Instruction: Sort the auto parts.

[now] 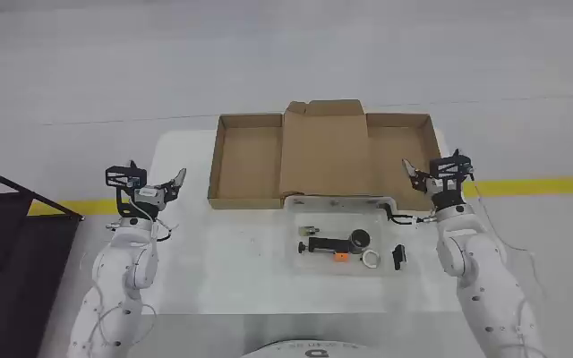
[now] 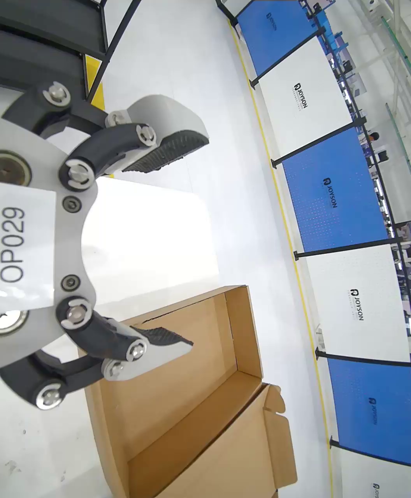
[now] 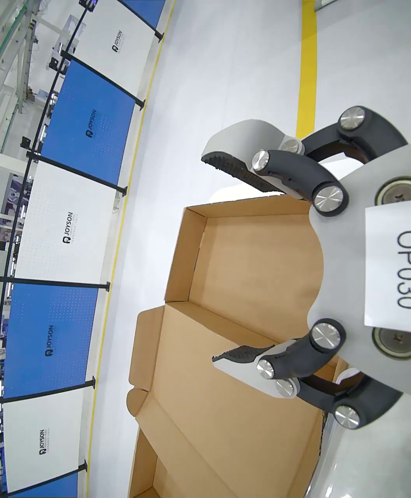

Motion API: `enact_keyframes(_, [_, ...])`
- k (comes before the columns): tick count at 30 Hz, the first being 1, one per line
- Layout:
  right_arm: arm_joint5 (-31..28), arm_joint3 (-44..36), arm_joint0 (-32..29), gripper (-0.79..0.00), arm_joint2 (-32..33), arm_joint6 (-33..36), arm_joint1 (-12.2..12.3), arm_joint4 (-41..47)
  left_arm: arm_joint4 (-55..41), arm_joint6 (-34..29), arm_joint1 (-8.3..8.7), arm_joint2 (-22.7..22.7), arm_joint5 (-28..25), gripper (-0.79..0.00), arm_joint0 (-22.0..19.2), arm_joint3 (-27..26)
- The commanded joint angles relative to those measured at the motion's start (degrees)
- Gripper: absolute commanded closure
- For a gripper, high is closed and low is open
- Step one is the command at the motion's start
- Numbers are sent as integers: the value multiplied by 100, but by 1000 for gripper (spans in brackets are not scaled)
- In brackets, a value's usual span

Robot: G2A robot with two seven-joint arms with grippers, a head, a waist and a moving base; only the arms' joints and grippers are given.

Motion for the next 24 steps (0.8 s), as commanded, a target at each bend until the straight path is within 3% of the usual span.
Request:
enact_keyframes(1, [-24,-1,1,-785,-10,16,0,1,0,0,0,0,0,-785,0,0])
enact_keyframes(9, [-1198,-440,140,-785,-207,700,41,-36,0,0,0,0,0,-785,0,0])
enact_keyframes(19, [-1345,-495,136,-785,-226,781,45,29,0,0,0,0,0,-785,0,0])
enact_keyframes(21, [-2042,-495,189,-785,-323,885,64,308,0,0,0,0,0,-785,0,0])
enact_keyframes(24, [-3532,-474,254,-785,-298,1210,139,860,0,0,0,0,0,-785,0,0])
